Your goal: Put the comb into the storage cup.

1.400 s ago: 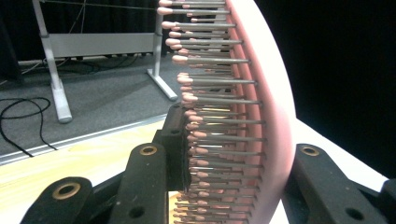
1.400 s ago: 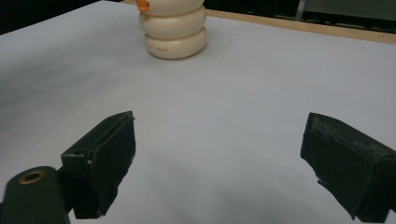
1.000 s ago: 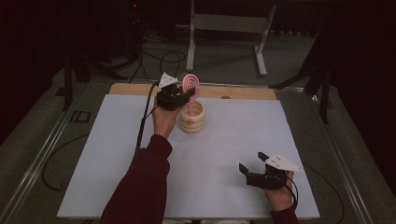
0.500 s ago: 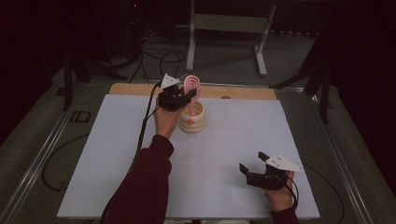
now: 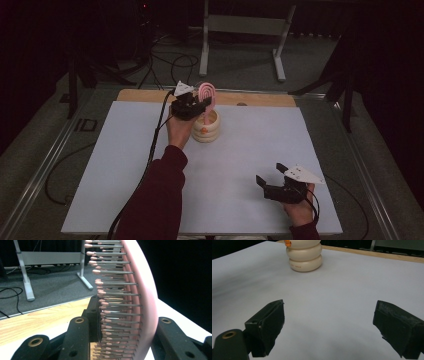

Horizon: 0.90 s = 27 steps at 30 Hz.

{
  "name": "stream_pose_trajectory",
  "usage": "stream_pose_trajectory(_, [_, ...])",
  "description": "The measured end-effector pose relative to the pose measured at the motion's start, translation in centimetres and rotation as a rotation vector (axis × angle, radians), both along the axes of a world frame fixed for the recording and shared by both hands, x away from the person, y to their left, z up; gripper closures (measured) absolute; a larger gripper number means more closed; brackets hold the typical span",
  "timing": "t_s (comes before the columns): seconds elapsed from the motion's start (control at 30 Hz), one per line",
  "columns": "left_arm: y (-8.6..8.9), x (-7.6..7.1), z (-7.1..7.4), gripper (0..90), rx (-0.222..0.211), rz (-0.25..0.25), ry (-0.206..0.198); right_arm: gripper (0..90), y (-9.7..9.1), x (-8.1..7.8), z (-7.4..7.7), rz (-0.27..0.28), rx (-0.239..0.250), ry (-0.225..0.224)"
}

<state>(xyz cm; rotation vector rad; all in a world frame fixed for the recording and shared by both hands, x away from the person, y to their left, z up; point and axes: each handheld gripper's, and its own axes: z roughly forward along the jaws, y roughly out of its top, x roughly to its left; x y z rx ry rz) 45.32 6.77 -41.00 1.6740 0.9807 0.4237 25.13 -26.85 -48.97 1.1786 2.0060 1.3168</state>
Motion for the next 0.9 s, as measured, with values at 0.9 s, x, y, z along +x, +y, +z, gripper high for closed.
stream_pose_trajectory(0.9, [0.6,0.2,-1.4,63.0,-0.027,0.035,0.043,10.4,0.1,0.0,0.0,0.001,-0.004,0.0])
